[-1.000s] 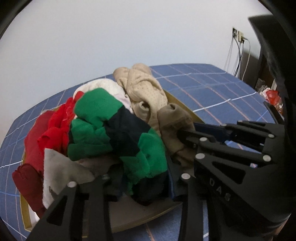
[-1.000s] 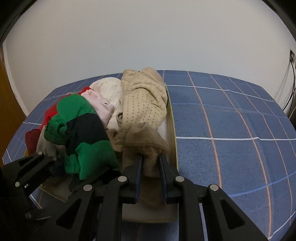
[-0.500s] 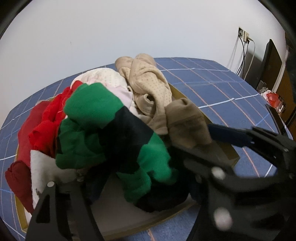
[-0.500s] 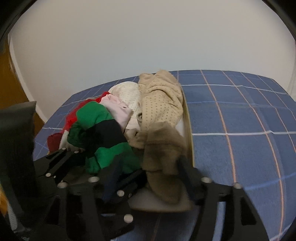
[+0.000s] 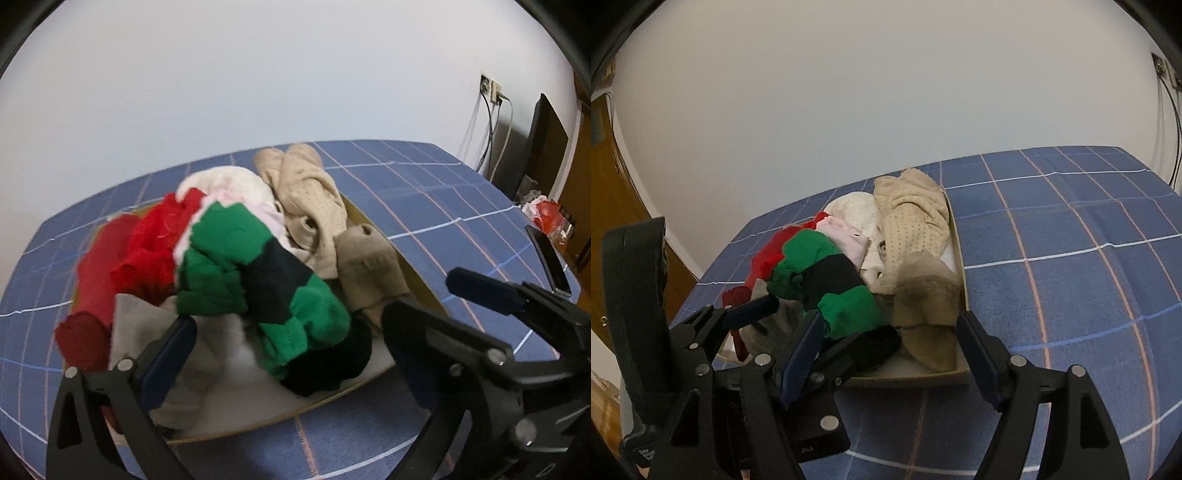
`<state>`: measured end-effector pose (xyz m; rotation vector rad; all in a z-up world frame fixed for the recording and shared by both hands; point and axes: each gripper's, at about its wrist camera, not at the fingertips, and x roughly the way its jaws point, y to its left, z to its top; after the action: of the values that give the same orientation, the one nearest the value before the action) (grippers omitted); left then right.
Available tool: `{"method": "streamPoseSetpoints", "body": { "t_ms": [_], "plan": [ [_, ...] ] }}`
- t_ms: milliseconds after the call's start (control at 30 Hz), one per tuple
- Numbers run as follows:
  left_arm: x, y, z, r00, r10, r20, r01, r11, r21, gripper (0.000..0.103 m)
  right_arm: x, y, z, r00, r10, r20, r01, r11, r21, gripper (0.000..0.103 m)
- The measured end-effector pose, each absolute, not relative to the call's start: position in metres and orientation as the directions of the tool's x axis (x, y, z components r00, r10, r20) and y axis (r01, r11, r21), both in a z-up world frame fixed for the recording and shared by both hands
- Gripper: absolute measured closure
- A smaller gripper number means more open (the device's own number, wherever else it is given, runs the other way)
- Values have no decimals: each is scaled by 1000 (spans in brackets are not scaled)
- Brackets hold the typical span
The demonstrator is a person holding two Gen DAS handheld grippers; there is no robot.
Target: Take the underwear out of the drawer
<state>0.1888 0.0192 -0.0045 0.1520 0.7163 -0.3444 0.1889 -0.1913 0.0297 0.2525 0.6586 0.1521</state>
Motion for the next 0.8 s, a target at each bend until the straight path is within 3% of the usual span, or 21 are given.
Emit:
{"method": "streamPoseSetpoints", "body": {
  "t_ms": [533, 800],
  "plan": [
    [143, 47, -1, 819, -123, -560, 227, 966, 121, 1, 144, -168, 28, 851, 154, -502, -19, 964, 265, 26],
    [117, 72, -1, 842, -134, -523, 196, 978, 66, 1, 117, -157, 33, 884, 136, -447, -28, 970, 240, 26]
  ]
}}
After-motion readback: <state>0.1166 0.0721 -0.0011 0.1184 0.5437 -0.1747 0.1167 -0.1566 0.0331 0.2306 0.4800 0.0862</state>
